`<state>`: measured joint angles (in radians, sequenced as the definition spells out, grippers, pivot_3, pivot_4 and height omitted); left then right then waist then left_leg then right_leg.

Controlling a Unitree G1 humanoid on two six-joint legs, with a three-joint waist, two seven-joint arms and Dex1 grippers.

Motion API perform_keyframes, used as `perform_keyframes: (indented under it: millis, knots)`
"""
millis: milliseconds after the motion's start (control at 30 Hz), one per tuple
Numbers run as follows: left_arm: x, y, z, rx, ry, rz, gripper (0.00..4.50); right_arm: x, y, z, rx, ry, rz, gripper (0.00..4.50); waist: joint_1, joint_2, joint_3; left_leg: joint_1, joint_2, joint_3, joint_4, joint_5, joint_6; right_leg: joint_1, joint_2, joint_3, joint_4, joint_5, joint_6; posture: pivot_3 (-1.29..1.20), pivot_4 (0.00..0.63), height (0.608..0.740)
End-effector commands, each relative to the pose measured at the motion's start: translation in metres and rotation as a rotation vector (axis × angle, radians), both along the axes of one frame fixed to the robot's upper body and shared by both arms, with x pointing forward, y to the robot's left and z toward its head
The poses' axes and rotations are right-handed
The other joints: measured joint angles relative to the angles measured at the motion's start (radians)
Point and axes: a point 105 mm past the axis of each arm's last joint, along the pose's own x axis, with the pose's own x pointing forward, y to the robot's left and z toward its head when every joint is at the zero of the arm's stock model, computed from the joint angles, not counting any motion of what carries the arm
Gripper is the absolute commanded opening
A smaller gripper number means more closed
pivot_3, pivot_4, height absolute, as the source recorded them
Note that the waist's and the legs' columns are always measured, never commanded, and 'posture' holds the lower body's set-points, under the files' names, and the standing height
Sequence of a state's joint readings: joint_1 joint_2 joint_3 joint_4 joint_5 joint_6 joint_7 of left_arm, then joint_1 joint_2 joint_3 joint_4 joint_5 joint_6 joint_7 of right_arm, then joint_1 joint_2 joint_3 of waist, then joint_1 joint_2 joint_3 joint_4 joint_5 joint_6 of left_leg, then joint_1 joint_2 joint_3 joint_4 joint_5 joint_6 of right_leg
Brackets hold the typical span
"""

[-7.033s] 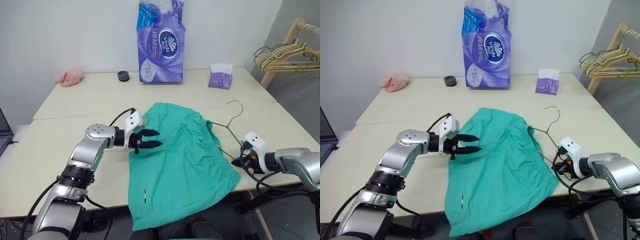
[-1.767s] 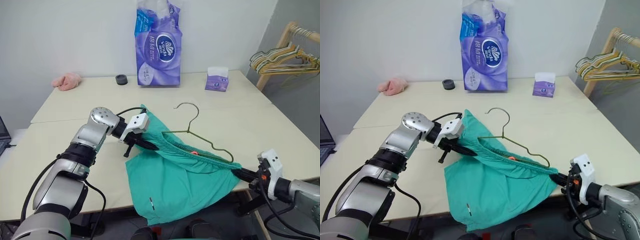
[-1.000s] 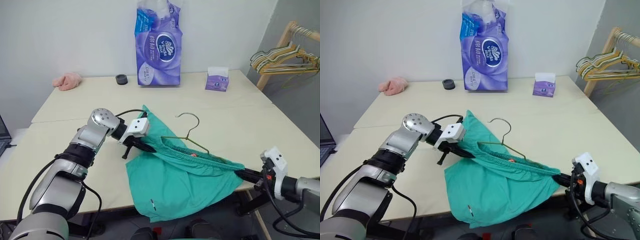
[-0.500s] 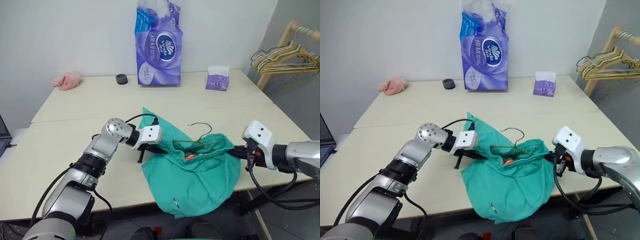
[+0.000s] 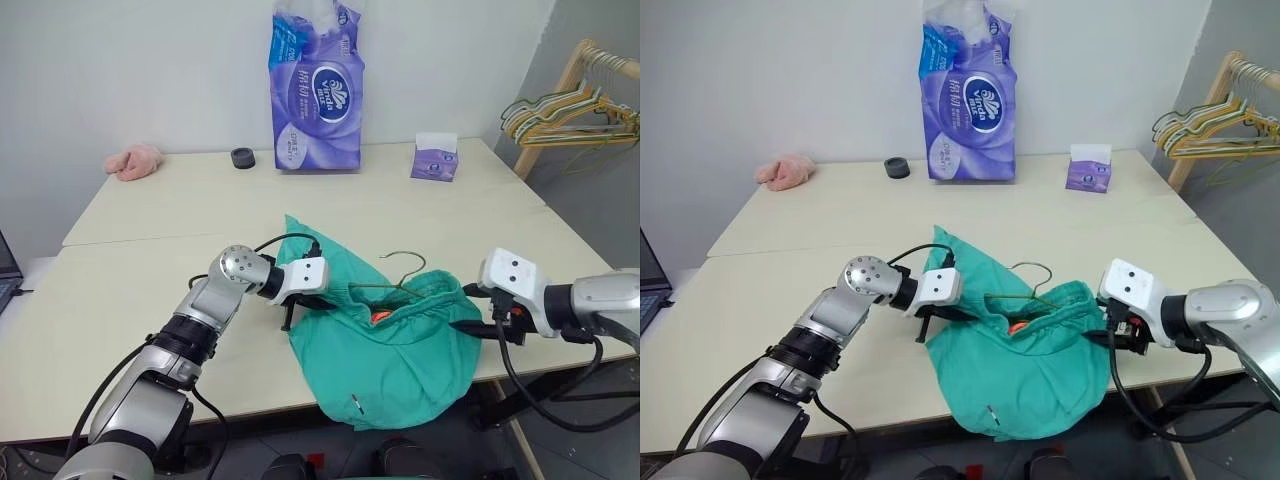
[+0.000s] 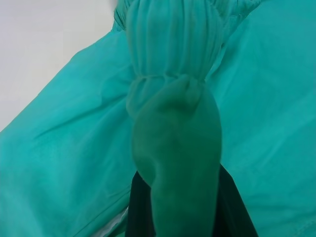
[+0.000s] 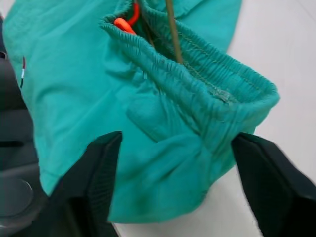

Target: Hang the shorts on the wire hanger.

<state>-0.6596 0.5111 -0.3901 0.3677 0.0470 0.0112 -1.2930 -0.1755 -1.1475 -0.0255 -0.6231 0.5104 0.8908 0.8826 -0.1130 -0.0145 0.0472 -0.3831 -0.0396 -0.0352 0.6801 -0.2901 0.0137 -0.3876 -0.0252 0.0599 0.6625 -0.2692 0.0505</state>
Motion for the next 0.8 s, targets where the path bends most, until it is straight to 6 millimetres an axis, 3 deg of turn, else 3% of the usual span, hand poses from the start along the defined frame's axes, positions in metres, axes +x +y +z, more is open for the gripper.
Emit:
perform_keyframes:
  millis: [33,200,433,767,800]
  knots:
    - [0.000,-0.008,0.008,-0.017,-0.044,-0.020,0.00,0.006,-0.021,0.006,-0.008,-0.048,-0.144,4.47,0.001,0.000,0.000,0.000,0.000,0.000,0.000,0.000,0.000,0.000,0.000,0.000,0.000,0.000,0.000,-0.24,0.052,0.740]
    - [-0.001,-0.009,0.008,-0.024,-0.045,-0.027,0.00,0.005,-0.031,-0.011,0.037,0.007,-0.266,4.47,-0.003,0.000,0.000,0.000,0.000,0.000,0.000,0.000,0.000,0.000,0.000,0.000,0.000,0.000,0.000,-0.24,0.052,0.740]
    - [-0.001,-0.014,0.011,-0.052,-0.051,-0.029,0.00,0.010,-0.010,-0.030,0.073,0.104,-0.189,4.47,-0.004,0.001,0.001,0.000,0.000,0.001,0.000,0.000,0.000,0.000,0.000,0.001,0.000,0.000,0.000,-0.23,0.049,0.740]
    - [-0.003,-0.020,0.029,-0.160,-0.026,-0.023,0.00,0.031,0.000,-0.054,-0.016,0.167,-0.055,4.47,-0.003,0.001,0.001,0.000,0.000,0.001,0.000,0.000,0.000,0.000,0.000,0.000,0.000,0.000,0.000,-0.20,0.037,0.740]
    - [-0.003,-0.019,0.030,-0.164,-0.021,-0.021,0.00,0.033,0.001,-0.054,-0.018,0.162,-0.050,4.30,-0.003,0.001,0.001,0.000,0.000,0.001,0.000,0.000,0.000,0.000,0.000,0.000,0.000,0.000,0.000,-0.20,0.036,0.740]
